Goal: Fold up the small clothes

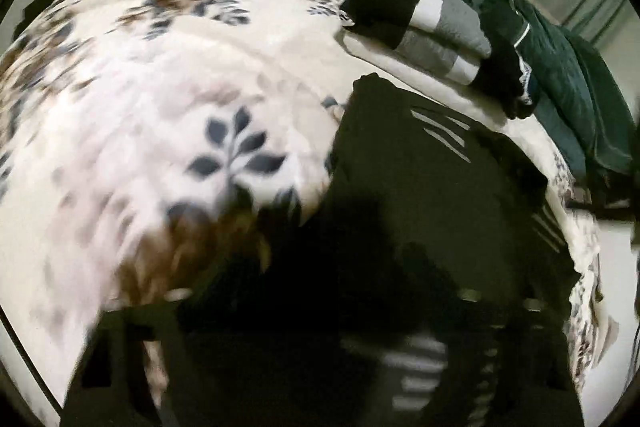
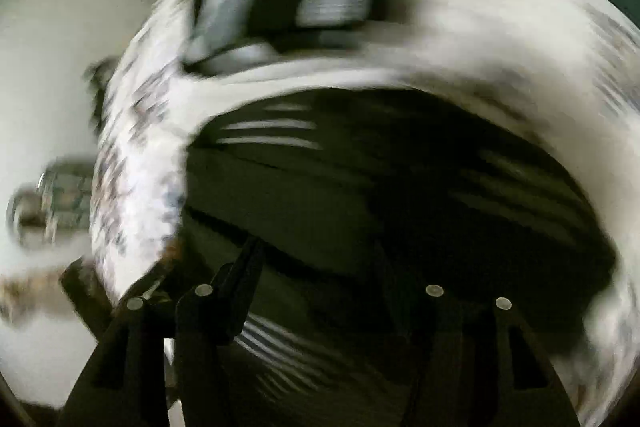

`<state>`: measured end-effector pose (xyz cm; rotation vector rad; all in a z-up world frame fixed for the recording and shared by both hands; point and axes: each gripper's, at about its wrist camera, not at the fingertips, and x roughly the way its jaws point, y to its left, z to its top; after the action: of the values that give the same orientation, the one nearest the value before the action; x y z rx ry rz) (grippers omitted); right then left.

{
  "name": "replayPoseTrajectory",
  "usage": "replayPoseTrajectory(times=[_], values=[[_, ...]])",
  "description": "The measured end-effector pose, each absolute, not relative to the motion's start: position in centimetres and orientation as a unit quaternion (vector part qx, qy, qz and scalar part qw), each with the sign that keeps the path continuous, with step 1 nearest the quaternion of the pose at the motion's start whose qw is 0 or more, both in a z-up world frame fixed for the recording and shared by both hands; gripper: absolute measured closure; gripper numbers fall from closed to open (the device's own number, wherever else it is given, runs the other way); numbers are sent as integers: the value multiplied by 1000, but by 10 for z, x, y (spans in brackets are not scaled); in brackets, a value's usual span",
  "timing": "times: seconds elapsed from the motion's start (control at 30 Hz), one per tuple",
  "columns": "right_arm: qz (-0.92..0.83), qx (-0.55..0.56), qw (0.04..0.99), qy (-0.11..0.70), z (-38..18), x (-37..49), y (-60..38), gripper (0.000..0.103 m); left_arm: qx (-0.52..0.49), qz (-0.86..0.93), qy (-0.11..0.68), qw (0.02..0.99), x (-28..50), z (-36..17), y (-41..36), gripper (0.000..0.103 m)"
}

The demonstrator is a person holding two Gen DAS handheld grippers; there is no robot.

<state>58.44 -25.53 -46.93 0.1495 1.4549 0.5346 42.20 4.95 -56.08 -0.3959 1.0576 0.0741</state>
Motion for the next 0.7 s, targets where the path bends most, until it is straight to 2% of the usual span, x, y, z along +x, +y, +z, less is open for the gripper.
replayPoseTrajectory(times=[0.03, 0.07, 0.1, 0.27, 0.3, 0.33, 0.37, 0.53, 0.63, 0.7], values=[[264, 62, 700, 661, -478, 598, -222, 44, -182, 21, 507, 842, 429, -569, 50, 61], [292, 60, 683, 667, -489, 613, -188, 44, -180, 10, 514, 839, 434, -577, 50, 78], [306, 56, 672, 672, -496, 623, -164, 44, -181, -3, 516, 837, 436, -583, 49, 85], [334, -1, 622, 708, -543, 653, -60, 44, -182, -18, 498, 848, 424, -587, 50, 90], [337, -7, 613, 714, -552, 655, -51, 58, -188, -19, 497, 847, 422, -587, 51, 91], [339, -11, 614, 713, -557, 656, -42, 80, -192, -19, 495, 847, 422, -588, 53, 91], [334, -3, 619, 711, -557, 659, -40, 98, -199, -20, 494, 846, 421, -589, 55, 91], [287, 25, 662, 692, -553, 689, -46, 99, -218, -24, 488, 845, 424, -591, 62, 92], [265, -8, 667, 696, -564, 695, -38, 100, -228, -27, 494, 838, 426, -592, 67, 92], [261, 9, 651, 713, -569, 702, -41, 99, -233, -22, 507, 829, 428, -588, 69, 88]])
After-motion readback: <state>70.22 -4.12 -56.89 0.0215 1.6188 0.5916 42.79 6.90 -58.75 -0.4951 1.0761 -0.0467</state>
